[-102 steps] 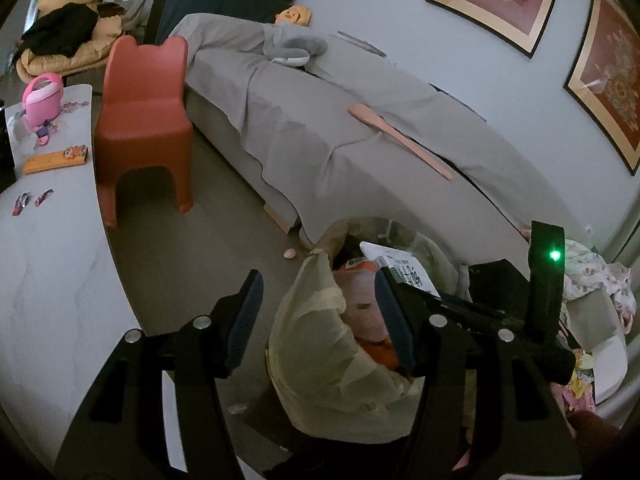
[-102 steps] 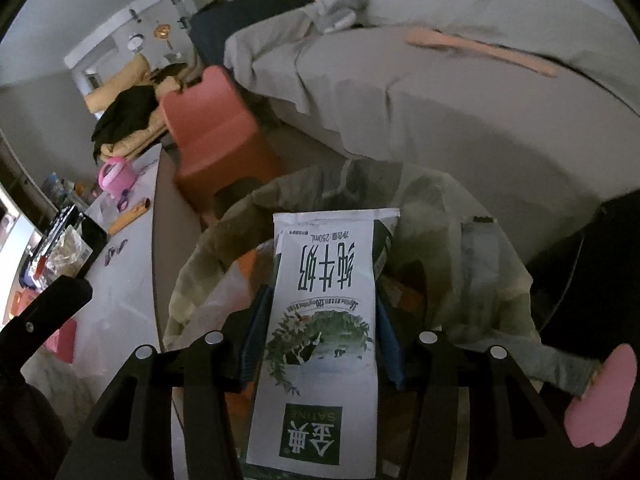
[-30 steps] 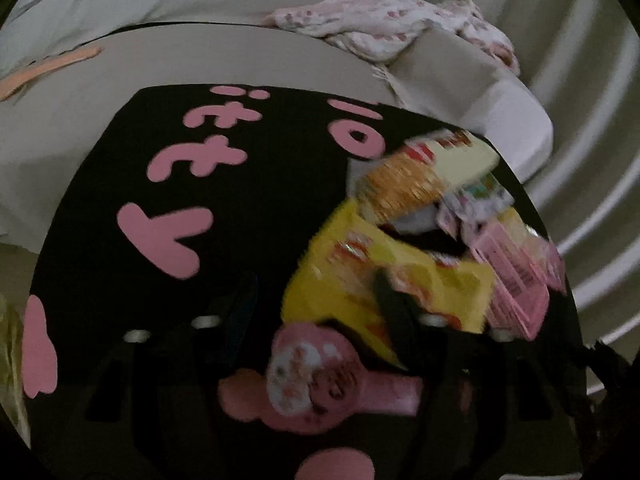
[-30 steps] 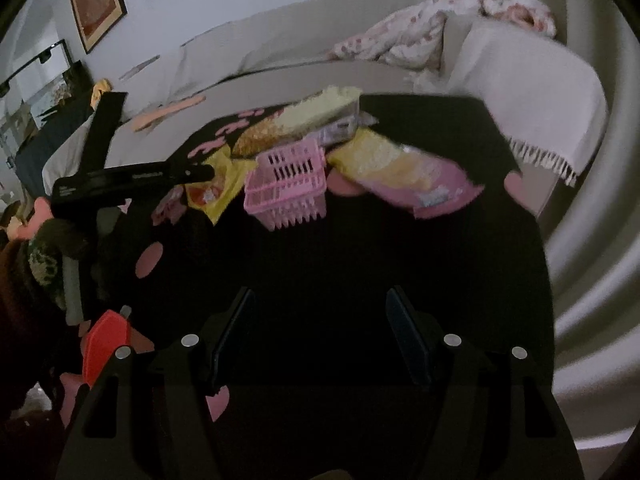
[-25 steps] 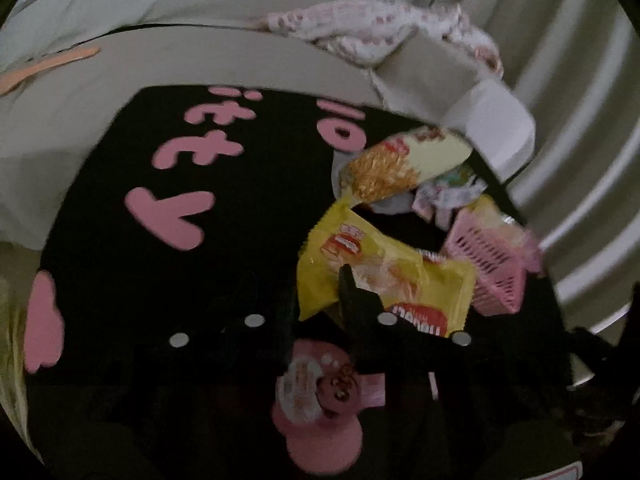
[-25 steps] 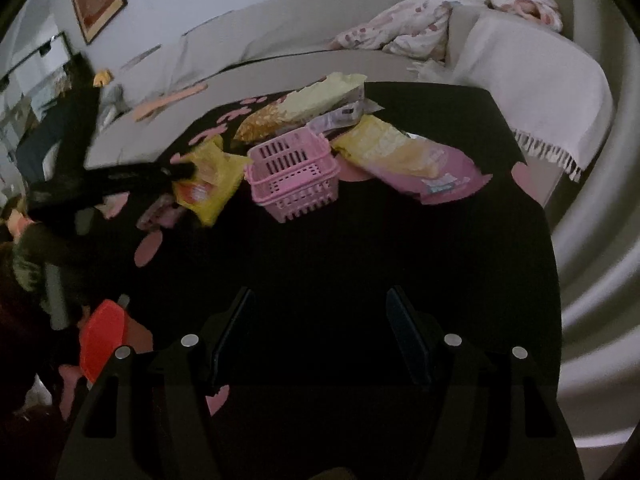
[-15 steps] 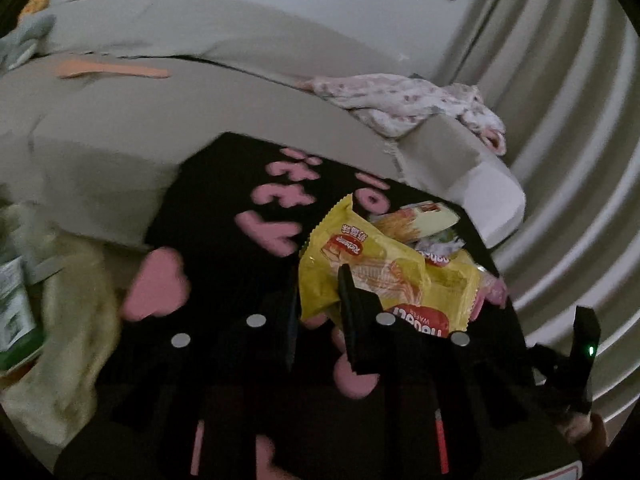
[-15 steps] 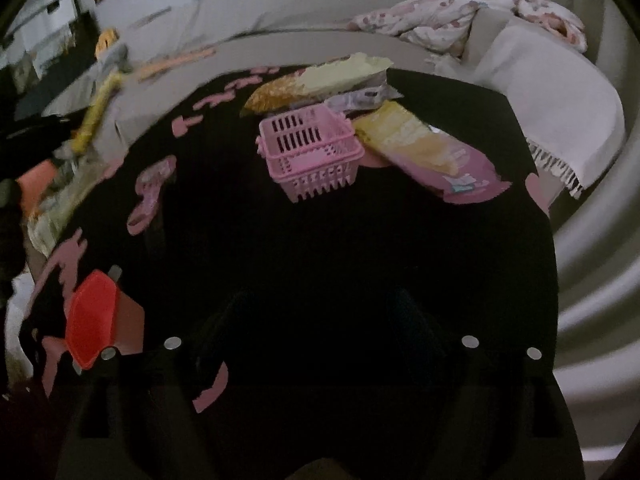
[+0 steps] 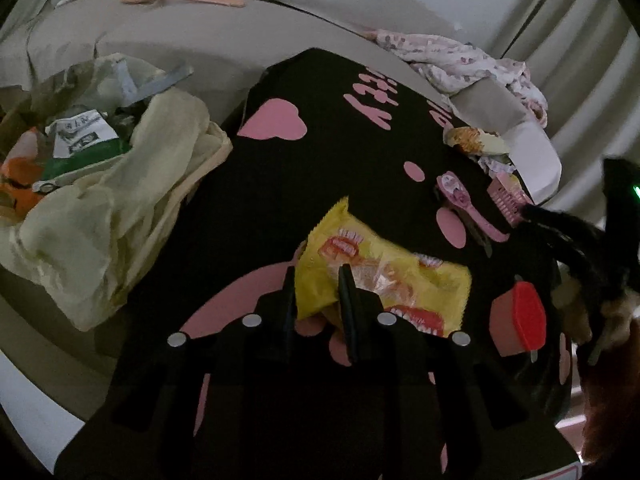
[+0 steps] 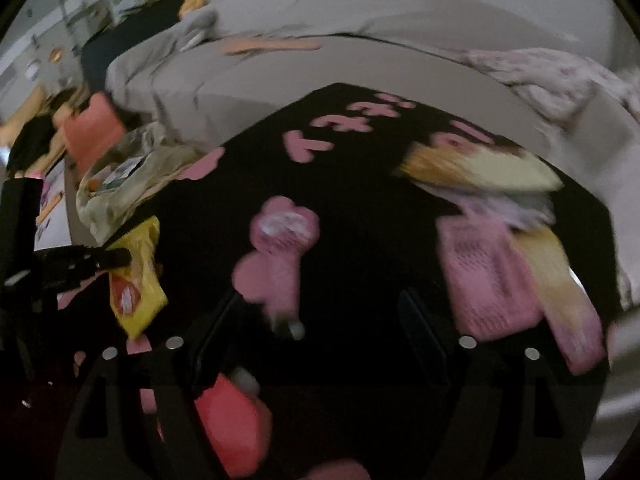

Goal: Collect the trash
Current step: 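Lift the yellow packet with the left gripper while the right gripper grasps the pink bear candy stick, then carry the yellow packet and pink candy stick to the trash bag and release both, then grasp the long cream snack bag with the left gripper while the right gripper returns to the table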

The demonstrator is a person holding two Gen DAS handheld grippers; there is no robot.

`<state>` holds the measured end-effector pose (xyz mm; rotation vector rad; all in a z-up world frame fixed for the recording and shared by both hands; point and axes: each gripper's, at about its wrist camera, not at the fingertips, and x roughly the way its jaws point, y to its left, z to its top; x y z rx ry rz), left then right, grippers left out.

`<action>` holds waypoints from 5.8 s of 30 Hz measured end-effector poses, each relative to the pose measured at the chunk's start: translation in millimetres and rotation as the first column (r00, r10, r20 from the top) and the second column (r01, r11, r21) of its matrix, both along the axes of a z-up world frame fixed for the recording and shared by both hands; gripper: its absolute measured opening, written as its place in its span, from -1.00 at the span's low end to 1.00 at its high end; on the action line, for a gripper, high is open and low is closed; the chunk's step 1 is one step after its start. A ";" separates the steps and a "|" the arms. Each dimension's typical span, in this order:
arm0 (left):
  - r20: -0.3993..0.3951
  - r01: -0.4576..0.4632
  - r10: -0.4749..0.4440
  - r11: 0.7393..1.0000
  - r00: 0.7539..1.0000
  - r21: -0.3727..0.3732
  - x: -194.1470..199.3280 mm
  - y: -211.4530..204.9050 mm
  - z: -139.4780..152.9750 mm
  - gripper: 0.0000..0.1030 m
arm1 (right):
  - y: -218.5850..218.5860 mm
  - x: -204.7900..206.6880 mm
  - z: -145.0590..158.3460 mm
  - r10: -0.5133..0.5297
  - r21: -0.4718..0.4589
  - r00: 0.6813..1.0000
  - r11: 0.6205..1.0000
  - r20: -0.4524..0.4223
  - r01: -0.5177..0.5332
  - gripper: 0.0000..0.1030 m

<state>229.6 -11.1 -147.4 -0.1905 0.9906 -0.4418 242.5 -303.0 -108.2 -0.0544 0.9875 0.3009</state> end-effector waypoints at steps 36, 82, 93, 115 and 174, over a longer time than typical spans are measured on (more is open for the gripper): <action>0.052 0.056 -0.067 0.981 0.996 0.186 -15.0 -32.2 0.4 -0.65 | -7.0 -45.2 33.2 -0.074 0.048 0.994 0.996 0.081 0.070 -0.10; 0.250 -0.563 0.534 0.824 0.808 0.059 46.2 198.2 38.9 -0.66 | 118.2 -30.8 107.8 0.057 0.109 0.948 0.989 0.312 -0.095 -0.10; 0.180 -0.504 0.487 0.862 0.855 0.063 86.8 183.0 4.3 -0.56 | 143.4 15.1 75.2 0.101 0.111 0.970 0.986 0.223 -0.128 -0.10; 0.277 -0.698 0.705 0.702 0.653 -0.143 -37.6 240.5 62.0 0.04 | 330.1 113.1 36.6 0.337 0.108 0.924 0.927 0.182 -0.360 -0.10; 0.317 0.573 -0.573 0.813 0.756 0.106 122.9 -255.6 61.7 0.26 | -145.2 -67.4 -2.6 -0.387 -0.023 0.908 0.918 0.159 0.396 0.59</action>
